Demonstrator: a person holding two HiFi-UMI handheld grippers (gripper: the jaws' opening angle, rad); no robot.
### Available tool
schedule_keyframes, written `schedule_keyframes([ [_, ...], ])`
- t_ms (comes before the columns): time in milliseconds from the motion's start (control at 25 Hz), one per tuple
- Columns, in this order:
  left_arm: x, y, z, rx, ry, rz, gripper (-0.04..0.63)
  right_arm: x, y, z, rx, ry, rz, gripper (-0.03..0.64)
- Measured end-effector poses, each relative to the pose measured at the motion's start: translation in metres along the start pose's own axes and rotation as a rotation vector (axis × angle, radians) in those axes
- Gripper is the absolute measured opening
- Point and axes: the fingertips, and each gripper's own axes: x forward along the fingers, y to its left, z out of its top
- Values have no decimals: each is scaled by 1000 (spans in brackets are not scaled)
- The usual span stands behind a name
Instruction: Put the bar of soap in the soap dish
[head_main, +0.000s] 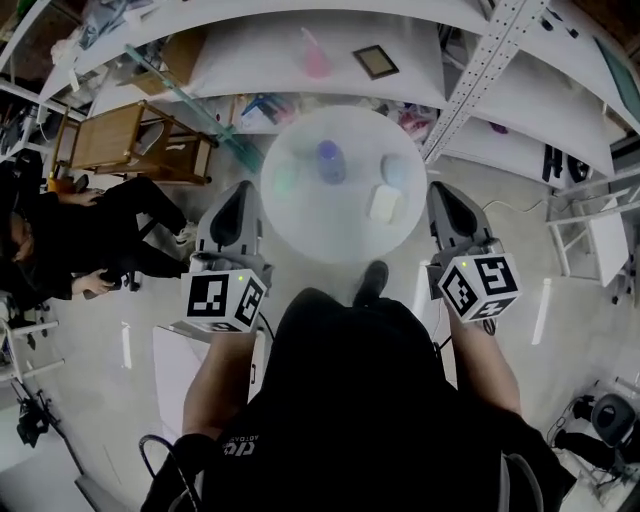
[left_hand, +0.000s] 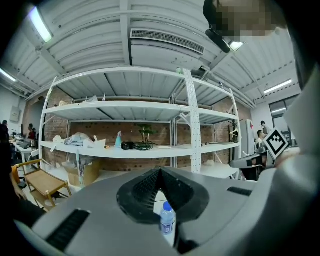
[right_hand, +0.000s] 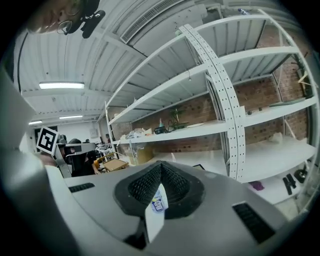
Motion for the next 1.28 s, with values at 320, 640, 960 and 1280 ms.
schedule_keyframes([
  [320,29,6,-8,-27,-2,34,6,42,-11,-15,-11,25,57,6],
  [640,52,41,-27,-4,18,26,6,97,-21,-36,-40,99,21,6],
  [960,76,57,-46,-20,44,-26,6,151,-31,-87,-62,219,7,6],
  [1280,112,75,-66,-50,57,-35,6,191,-88,-159,-81,373,-92,6],
])
